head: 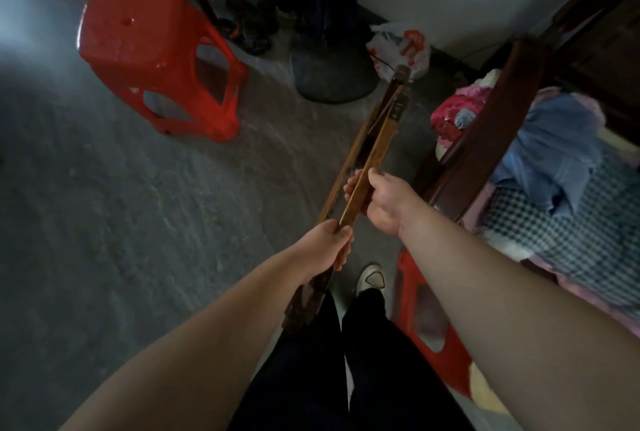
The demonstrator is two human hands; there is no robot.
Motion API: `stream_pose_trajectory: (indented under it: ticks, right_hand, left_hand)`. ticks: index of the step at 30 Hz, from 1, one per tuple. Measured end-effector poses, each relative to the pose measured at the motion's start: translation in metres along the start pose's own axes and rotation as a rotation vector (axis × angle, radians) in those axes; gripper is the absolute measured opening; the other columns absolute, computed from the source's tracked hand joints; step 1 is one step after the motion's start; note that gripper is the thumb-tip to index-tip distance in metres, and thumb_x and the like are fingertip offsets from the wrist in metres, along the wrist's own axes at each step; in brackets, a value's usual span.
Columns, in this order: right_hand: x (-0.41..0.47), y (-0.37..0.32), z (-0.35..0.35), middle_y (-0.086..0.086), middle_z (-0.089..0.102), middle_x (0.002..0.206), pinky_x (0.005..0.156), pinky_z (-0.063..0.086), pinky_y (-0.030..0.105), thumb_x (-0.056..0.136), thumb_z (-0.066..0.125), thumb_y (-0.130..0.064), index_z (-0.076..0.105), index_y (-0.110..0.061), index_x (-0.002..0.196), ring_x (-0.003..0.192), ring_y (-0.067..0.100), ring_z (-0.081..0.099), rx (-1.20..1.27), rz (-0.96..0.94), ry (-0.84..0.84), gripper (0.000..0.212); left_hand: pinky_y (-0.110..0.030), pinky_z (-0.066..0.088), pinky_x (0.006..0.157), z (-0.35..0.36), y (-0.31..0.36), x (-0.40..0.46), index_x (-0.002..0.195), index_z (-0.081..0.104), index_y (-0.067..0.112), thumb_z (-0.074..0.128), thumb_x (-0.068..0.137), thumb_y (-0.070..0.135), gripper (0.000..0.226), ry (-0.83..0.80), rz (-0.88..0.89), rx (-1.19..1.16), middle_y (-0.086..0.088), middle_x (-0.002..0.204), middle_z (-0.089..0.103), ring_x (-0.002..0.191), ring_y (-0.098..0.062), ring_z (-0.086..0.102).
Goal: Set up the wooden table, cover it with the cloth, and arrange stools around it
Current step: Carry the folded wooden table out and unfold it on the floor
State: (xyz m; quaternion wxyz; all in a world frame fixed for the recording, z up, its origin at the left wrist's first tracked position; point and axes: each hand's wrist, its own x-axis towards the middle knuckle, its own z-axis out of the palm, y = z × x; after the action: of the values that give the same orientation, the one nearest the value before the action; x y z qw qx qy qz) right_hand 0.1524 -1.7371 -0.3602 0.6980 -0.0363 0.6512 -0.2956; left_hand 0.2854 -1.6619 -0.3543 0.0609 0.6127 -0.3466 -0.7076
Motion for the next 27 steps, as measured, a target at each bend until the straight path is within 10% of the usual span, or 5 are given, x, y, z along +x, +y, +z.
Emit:
stream_pose_trajectory:
  ticks: [16, 27]
  right_hand:
    - [-0.166, 0.075, 0.004, 0.011, 0.057, 0.091, 0.098, 0.051, 0.041, 0.110, 0.032, -0.025, 0.050, -0.007, 0.113, 0.089, 0.023, 0.060, -0.085, -0.069, -0.264, 0.026]
    - [-0.245, 0.188, 0.027, 0.010, 0.056, 0.090, 0.082, 0.053, 0.037, 0.110, 0.032, -0.026, 0.053, -0.008, 0.108, 0.085, 0.022, 0.060, -0.243, -0.029, -0.406, 0.027]
  left_hand:
    - [-0.035, 0.050, 0.071, 0.055, -0.064, -0.185, 0.101, 0.061, 0.008, 0.043, 0.105, 0.029, 0.028, 0.277, 0.118, -0.106, -0.001, 0.074, 0.058, 0.066, -0.017, 0.055]
    - [-0.035, 0.050, 0.069, 0.075, -0.180, -0.288, 0.110, 0.061, 0.002, 0.047, 0.105, 0.029, 0.031, 0.372, 0.141, -0.353, -0.002, 0.078, 0.058, 0.067, -0.016, 0.056]
